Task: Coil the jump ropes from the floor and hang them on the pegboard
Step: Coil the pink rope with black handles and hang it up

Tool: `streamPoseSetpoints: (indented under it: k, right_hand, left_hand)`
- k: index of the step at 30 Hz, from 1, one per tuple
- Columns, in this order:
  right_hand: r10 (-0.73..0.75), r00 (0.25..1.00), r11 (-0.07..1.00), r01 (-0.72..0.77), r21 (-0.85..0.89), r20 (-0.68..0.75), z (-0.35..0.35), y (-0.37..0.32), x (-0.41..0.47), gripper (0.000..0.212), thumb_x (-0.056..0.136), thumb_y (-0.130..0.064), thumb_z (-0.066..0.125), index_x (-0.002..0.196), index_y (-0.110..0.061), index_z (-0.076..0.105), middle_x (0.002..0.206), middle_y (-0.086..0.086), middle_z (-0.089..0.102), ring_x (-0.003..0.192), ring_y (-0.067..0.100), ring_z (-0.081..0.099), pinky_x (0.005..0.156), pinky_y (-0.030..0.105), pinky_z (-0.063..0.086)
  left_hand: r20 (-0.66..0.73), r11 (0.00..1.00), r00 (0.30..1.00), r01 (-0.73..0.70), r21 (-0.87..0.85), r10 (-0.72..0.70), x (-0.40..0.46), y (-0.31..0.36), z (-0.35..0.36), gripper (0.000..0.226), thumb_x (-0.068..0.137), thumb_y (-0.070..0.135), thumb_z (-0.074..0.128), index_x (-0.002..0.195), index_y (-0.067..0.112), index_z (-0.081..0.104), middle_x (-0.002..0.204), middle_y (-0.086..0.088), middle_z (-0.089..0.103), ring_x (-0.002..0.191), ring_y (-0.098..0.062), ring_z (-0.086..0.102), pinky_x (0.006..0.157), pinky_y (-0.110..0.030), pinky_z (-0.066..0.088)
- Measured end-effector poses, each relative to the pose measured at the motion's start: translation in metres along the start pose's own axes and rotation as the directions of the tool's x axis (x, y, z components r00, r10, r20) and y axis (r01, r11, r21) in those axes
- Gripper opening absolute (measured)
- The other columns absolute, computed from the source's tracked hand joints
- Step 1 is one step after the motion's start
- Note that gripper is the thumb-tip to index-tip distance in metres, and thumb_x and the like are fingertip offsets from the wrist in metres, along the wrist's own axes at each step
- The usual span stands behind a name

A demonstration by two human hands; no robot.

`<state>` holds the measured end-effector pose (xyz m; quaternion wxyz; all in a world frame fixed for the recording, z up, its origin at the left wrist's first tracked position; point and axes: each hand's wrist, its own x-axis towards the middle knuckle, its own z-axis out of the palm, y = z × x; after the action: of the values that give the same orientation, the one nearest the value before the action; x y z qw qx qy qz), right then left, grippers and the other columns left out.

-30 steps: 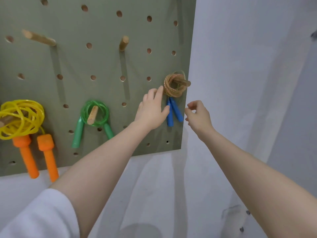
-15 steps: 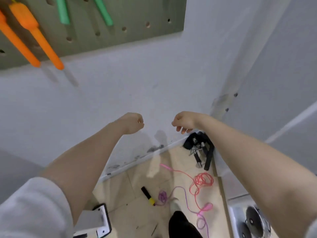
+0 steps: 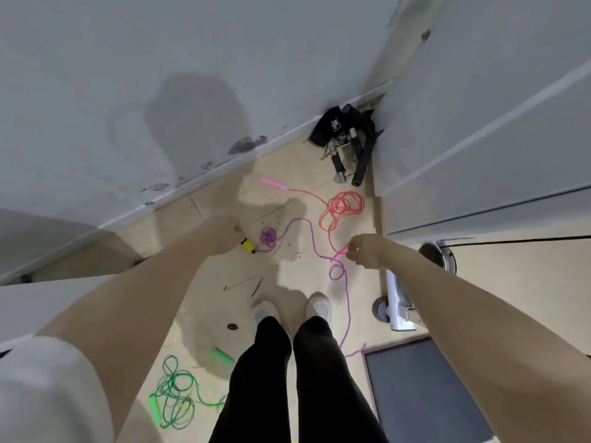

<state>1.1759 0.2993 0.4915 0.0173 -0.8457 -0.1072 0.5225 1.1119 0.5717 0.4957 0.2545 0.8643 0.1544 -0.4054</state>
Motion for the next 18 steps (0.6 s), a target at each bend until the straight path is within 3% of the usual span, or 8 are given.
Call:
streamPoseSetpoints:
  k: [2,4,5,10,15,18]
  right_hand:
    - [0.008,0.999,1.000,-0.009,0.009,0.052,0.031,0.011,0.021,0.037,0.098,-0.022,0.037,0.115,0.005,0.056,0.122,0.021,0.057,0.103,0.029,0.054,0.084,0.033,0.039]
    - [0.012,0.994,1.000,-0.012,-0.003,0.106,0.062,0.027,0.049,0.037,0.099,-0.024,0.036,0.118,0.001,0.055,0.130,0.016,0.053,0.112,0.029,0.052,0.087,0.031,0.039]
    - [0.017,0.991,1.000,-0.015,-0.013,0.131,0.077,0.036,0.066,0.036,0.099,-0.025,0.037,0.120,-0.002,0.054,0.131,0.014,0.053,0.114,0.027,0.051,0.090,0.031,0.039]
    - [0.048,0.992,0.998,-0.042,-0.048,0.116,0.125,0.056,0.176,0.045,0.097,-0.025,0.041,0.137,-0.006,0.034,0.141,0.015,0.041,0.122,0.029,0.048,0.100,0.039,0.041]
    - [-0.076,0.997,0.990,0.079,0.119,-0.033,0.161,0.036,0.305,0.037,0.095,-0.022,0.041,0.130,-0.010,0.039,0.124,0.013,0.053,0.095,0.027,0.052,0.085,0.035,0.045]
    - [-0.128,0.991,0.978,0.134,0.158,-0.046,0.196,0.026,0.374,0.032,0.095,-0.020,0.042,0.125,-0.007,0.043,0.120,0.015,0.054,0.092,0.026,0.049,0.078,0.030,0.040]
  left_hand:
    - [-0.002,1.000,1.000,0.014,0.006,-0.014,0.025,-0.005,0.030,0.028,0.098,0.017,0.038,0.108,0.000,0.058,0.111,-0.015,0.055,0.106,-0.030,0.053,0.085,-0.032,0.040]
    - [0.001,0.999,0.999,0.033,0.024,-0.033,0.060,-0.012,0.062,0.022,0.097,0.018,0.038,0.089,0.008,0.056,0.094,-0.009,0.056,0.096,-0.027,0.053,0.077,-0.031,0.038]
    - [-0.002,0.999,0.999,0.049,0.015,-0.049,0.079,-0.015,0.077,0.020,0.097,0.019,0.038,0.089,0.009,0.054,0.093,-0.009,0.055,0.093,-0.026,0.052,0.074,-0.029,0.037]
    - [-0.031,0.991,0.991,0.127,-0.046,-0.128,0.170,-0.041,0.159,0.032,0.095,0.022,0.039,0.123,0.011,0.050,0.122,-0.013,0.055,0.108,-0.029,0.053,0.086,-0.031,0.040]
    - [-0.053,0.992,0.995,0.087,0.088,-0.083,0.265,-0.096,0.236,0.040,0.093,0.015,0.042,0.134,0.012,0.043,0.131,-0.013,0.048,0.120,-0.031,0.045,0.099,-0.036,0.038]
    - [-0.045,0.980,0.995,0.093,0.176,-0.087,0.317,-0.124,0.272,0.047,0.093,0.008,0.039,0.139,0.011,0.035,0.138,-0.014,0.037,0.120,-0.034,0.044,0.098,-0.041,0.039]
